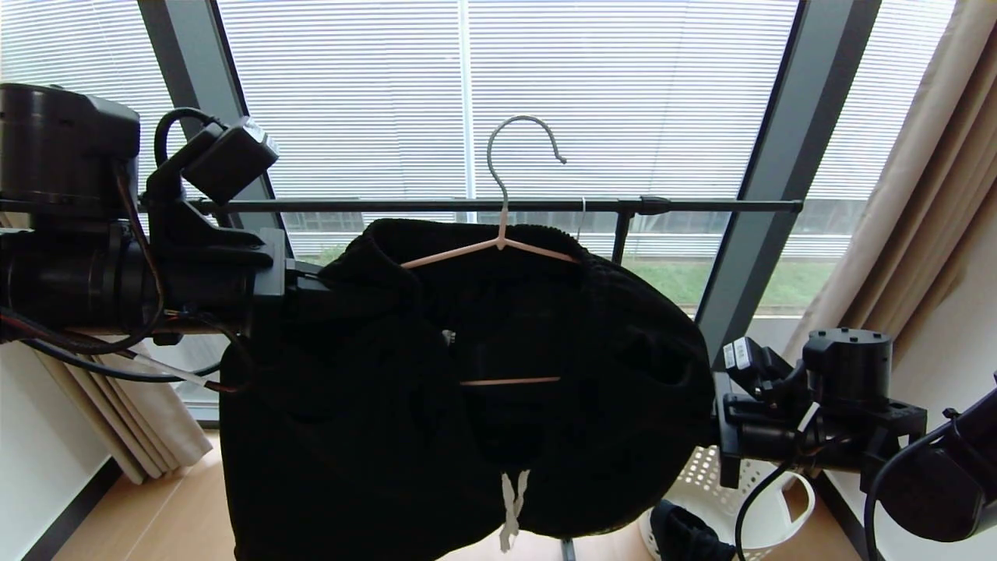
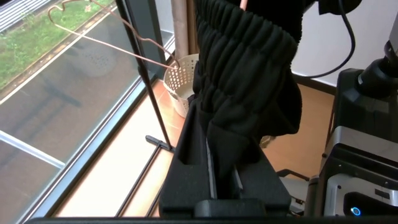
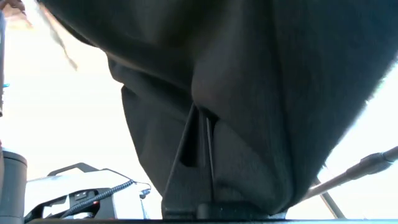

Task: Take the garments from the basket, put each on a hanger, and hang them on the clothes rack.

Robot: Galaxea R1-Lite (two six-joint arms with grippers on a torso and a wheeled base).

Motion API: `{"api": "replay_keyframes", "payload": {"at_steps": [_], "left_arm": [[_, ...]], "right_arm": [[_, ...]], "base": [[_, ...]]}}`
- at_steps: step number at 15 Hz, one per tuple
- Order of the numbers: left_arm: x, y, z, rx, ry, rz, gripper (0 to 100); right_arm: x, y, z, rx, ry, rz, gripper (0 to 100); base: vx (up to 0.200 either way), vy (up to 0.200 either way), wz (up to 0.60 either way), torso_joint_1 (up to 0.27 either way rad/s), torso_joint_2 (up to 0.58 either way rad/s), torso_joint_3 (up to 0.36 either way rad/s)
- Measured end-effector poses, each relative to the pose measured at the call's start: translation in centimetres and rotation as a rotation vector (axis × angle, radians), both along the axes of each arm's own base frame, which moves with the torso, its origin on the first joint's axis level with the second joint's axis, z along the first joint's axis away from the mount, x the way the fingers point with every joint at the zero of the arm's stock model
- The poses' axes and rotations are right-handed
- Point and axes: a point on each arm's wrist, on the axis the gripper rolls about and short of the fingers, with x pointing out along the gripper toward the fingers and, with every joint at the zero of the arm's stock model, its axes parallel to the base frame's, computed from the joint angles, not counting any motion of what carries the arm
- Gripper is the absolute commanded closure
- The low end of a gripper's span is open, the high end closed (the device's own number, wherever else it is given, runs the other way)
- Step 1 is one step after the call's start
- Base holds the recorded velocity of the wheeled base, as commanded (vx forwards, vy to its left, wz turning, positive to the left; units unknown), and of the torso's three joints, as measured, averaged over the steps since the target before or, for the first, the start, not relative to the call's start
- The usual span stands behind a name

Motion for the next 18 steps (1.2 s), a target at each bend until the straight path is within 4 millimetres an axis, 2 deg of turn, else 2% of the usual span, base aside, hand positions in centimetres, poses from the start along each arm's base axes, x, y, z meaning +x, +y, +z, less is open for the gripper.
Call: {"api": "replay_keyframes", "payload": {"at_steps": [6,14,15,18], "left_arm": [[-0.5,2.0,0.0,-0.002,-0.003,0.069,100],[-0.8,2.7,0.0,-0.002,-0.007,0.097,100],[-0.8,2.7,0.0,-0.002,-0.006,0.098,100],[-0.7,2.8,0.0,-0.002,-0.005,0.099,100]], "right_arm": [[0.6,-1.2,0.3,0.004,-0.019,-0.043,100],[0.6,-1.3,0.4,0.004,-0.018,-0.048,100],[0.5,-1.3,0.4,0.005,-0.016,-0.048,0],[0.2,-1.3,0.7,0.016,0.004,-0.055,0]], "base": [[0.000,0.000,0.00,0.000,0.00,0.000],[0.000,0.000,0.00,0.000,0.00,0.000],[0.000,0.000,0.00,0.000,0.00,0.000],[0.000,0.000,0.00,0.000,0.00,0.000]]}}
